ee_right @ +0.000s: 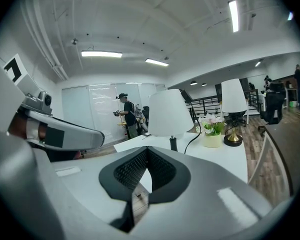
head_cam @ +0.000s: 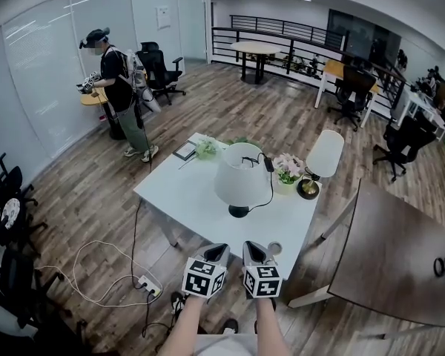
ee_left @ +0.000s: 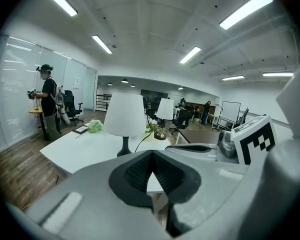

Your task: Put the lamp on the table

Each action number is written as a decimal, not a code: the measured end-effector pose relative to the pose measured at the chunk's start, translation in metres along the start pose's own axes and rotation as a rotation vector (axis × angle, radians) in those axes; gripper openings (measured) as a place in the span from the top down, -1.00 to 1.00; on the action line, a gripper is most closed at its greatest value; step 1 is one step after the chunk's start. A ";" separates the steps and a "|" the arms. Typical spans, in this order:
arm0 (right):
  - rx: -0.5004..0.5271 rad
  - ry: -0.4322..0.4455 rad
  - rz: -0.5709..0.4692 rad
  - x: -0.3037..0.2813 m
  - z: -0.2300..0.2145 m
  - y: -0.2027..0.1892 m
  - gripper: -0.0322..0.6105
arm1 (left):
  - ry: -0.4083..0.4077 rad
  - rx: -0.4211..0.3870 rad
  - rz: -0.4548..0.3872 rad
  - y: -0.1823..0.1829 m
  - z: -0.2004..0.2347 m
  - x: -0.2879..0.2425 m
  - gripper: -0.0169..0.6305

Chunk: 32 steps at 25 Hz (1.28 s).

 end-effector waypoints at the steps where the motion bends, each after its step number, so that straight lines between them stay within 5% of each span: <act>1: 0.001 0.000 0.002 0.001 -0.001 0.000 0.82 | 0.001 0.002 0.000 -0.001 -0.001 0.000 0.95; 32: 0.018 -0.012 0.030 0.001 -0.011 -0.003 0.83 | 0.005 0.023 0.000 -0.004 0.000 -0.003 0.95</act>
Point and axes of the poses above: the fingertips, and each gripper's own axes: x backward along the fingers, z to its left, y out of its top, the point moved 2 cm from there along x, backward along the fingers, and after that the axes turned 4 degrees about -y, right-handed, at the moved point
